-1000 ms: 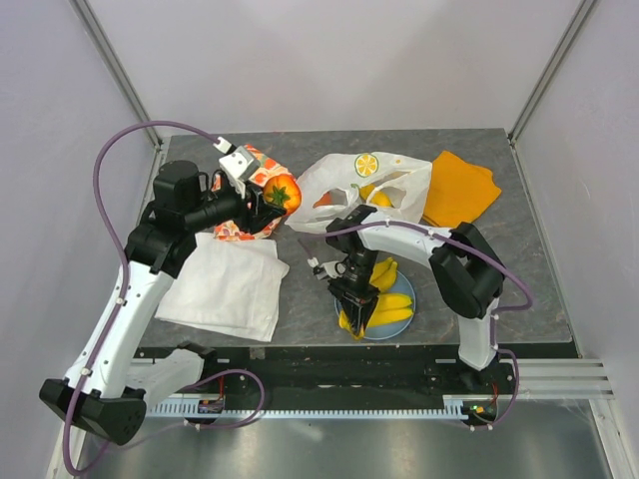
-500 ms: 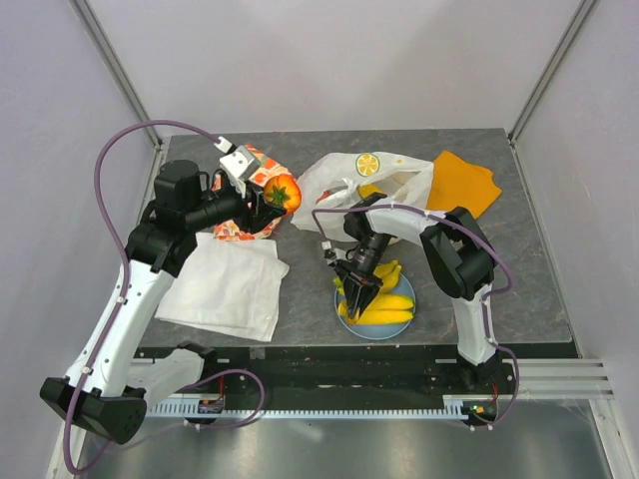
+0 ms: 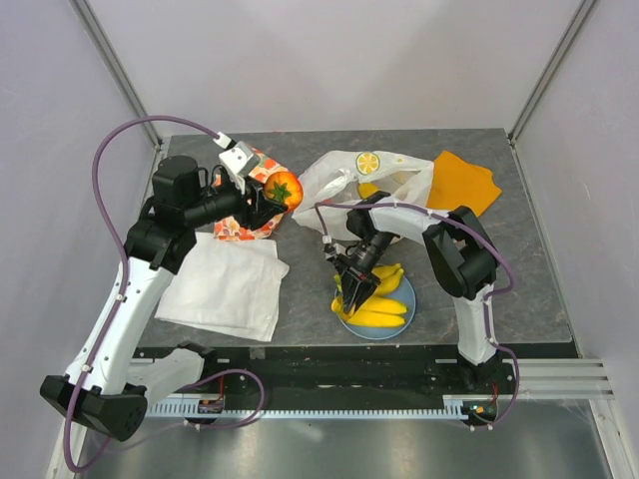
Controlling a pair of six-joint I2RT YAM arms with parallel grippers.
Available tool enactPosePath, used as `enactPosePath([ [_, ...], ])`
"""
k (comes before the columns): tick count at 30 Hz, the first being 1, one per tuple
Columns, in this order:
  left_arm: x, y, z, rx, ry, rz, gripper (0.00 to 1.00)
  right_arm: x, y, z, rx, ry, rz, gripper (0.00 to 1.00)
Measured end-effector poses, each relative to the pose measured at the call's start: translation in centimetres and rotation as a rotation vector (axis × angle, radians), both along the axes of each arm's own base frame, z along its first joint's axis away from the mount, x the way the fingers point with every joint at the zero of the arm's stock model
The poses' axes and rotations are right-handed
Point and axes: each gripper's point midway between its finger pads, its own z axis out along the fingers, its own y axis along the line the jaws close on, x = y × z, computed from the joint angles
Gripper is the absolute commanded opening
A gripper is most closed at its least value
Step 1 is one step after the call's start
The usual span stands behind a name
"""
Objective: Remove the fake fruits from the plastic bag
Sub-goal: Adjust the fake fruit on the plate.
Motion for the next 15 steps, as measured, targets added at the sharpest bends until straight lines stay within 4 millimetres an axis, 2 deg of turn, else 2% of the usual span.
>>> enactPosePath([
  [11,0.0,0.0,0.3,-0.005,-0.003,-0.002,0.02,-0.3,-0.2,0.3,0.025,0.059,-0.049,0.02],
  [12,0.0,0.0,0.3,-0.005,-0.004,-0.001,0.02,-0.2,-0.2,0.2,0.025,0.063,-0.055,0.16],
  [14,0.0,0.0,0.3,-0.005,-0.004,0.0,0.02,0.3,-0.3,0.2,0.021,0.075,-0.072,0.35],
  [15,0.0,0.1,0.3,-0.005,-0.004,0.001,0.02,0.7,-0.3,0.1,0.019,0.077,-0.079,0.49],
])
